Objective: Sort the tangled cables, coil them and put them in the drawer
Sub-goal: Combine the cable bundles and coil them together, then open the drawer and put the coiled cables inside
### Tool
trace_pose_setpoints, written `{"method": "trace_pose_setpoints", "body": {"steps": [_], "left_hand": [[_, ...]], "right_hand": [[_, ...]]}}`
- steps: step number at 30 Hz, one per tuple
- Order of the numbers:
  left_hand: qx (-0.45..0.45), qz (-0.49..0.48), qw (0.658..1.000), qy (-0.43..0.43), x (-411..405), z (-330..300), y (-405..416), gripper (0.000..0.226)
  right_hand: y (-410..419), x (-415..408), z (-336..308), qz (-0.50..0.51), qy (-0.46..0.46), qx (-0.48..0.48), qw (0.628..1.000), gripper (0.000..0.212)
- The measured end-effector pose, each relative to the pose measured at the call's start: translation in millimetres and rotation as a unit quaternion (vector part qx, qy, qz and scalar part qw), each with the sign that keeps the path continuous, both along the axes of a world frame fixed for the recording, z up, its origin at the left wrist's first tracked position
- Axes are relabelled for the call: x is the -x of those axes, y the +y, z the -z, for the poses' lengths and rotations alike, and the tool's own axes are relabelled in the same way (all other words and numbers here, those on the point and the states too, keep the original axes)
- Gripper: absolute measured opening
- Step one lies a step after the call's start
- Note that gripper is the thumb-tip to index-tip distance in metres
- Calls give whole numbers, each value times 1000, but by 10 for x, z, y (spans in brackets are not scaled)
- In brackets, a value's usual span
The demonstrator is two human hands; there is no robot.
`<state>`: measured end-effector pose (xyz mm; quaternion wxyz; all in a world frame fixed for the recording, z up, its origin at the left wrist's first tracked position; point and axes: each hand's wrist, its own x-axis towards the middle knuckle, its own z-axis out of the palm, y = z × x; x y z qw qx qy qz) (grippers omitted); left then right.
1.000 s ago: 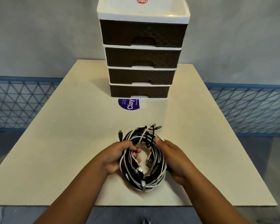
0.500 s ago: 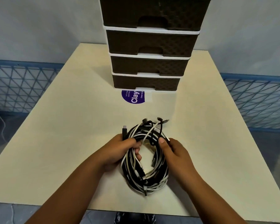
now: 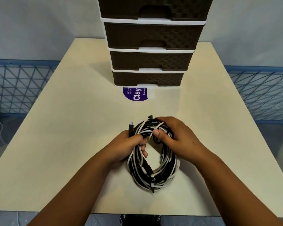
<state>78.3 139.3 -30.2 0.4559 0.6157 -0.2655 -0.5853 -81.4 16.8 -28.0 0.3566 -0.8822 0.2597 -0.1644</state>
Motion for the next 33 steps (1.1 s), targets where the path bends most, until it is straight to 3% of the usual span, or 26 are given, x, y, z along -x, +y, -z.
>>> {"method": "trace_pose_setpoints", "body": {"steps": [4, 9, 13, 19, 24, 29, 33], "left_hand": [[-33, 52, 990, -130, -131, 2, -93, 13], [9, 114, 926, -361, -247, 13, -148, 21], [35, 128, 887, -441, -305, 89, -150, 22], [18, 104, 875, -472, -319, 80, -123, 32], [6, 69, 910, -410, -391, 37, -23, 37], [37, 19, 938, -345, -480, -3, 67, 56], [55, -24, 925, -374, -541, -66, 88, 40]], "right_hand": [[45, -4, 116, 32, 2, -9, 999, 44], [134, 15, 254, 76, 2, -6, 997, 51], [203, 21, 305, 108, -20, -28, 994, 52], [154, 41, 292, 112, -28, -27, 993, 63], [125, 88, 236, 107, 16, 13, 994, 74], [177, 69, 115, 147, 3, 41, 988, 68], [206, 32, -27, 172, -23, 36, 984, 63]]}}
